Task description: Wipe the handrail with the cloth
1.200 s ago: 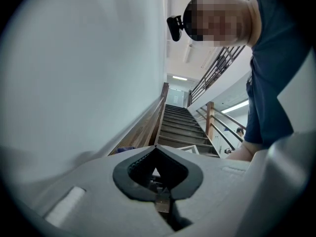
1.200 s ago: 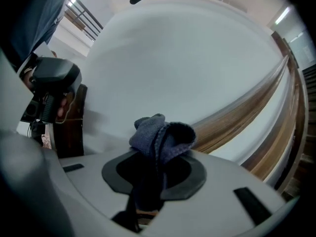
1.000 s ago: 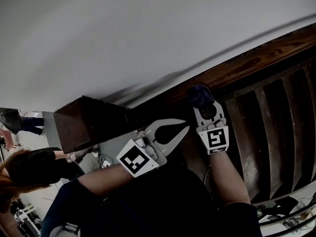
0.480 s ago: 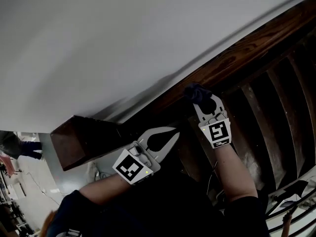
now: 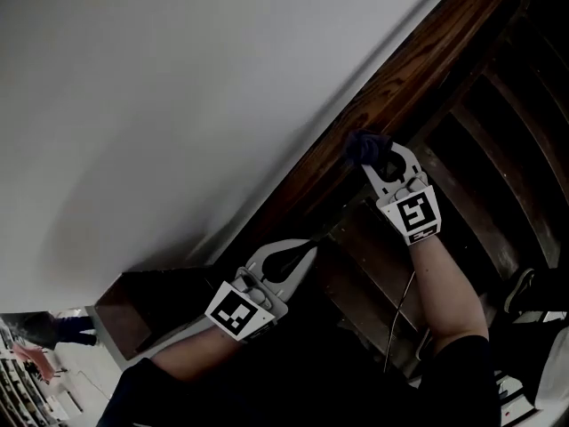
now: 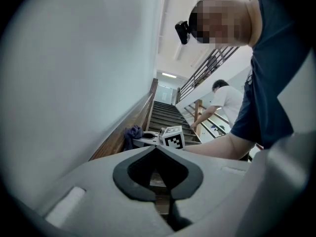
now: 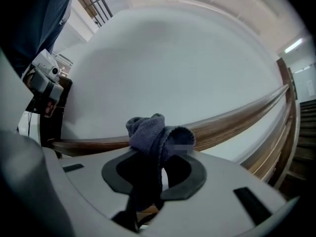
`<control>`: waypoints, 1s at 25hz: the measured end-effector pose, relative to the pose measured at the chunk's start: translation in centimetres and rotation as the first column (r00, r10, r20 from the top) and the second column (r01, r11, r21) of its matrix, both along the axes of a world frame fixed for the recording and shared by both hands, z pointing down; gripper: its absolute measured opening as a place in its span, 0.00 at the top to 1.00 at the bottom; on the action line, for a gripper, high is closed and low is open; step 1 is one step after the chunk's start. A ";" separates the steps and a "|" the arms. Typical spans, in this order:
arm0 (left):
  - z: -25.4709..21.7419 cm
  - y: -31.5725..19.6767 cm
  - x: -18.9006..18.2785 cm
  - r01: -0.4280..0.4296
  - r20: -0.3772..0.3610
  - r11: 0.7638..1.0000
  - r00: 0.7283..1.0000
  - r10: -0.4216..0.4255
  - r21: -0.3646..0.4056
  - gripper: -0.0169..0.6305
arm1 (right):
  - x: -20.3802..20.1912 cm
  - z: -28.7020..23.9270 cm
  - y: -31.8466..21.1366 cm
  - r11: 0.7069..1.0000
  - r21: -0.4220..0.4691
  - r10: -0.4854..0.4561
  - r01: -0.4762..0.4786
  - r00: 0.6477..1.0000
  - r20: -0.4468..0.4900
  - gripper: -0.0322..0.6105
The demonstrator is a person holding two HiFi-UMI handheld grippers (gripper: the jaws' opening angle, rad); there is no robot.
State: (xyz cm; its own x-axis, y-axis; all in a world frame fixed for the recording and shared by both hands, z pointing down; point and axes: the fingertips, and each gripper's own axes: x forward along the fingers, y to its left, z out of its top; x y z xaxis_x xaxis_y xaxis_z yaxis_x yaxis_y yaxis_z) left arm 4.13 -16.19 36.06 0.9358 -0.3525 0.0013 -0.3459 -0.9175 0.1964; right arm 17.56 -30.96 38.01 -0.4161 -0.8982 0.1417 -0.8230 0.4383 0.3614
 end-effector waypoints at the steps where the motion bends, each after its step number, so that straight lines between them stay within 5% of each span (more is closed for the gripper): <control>1: -0.1 -0.2 0.5 -0.010 -0.001 1.000 1.000 0.010 0.005 0.97 | 1.0 -0.6 -0.4 1.000 0.009 0.015 -0.015 1.000 -0.003 0.79; 11: -1.1 0.2 2.6 -0.071 -0.018 0.997 0.997 0.071 0.021 0.97 | 7.8 -5.3 -3.4 0.988 0.052 0.144 -0.144 0.990 -0.004 0.79; 19: -2.5 2.2 2.2 -0.080 -0.051 0.995 0.995 0.083 0.054 0.97 | 11.8 -6.6 -3.4 0.936 -0.026 0.346 -0.350 0.909 0.233 0.79; 25: -4.3 4.3 2.8 -0.104 -0.075 0.991 0.991 0.110 0.083 0.97 | 9.1 -5.9 2.6 0.937 -0.043 0.344 -0.347 0.892 0.293 0.79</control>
State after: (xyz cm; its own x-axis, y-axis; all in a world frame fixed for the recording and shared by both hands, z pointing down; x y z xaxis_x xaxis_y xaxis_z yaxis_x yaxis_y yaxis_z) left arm 6.90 -11.93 31.73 0.9642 -0.2462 -0.0984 -0.2309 -0.9621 0.1448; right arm 26.65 -28.33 32.11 -0.1003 -0.9936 0.0515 -0.9909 0.1044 0.0850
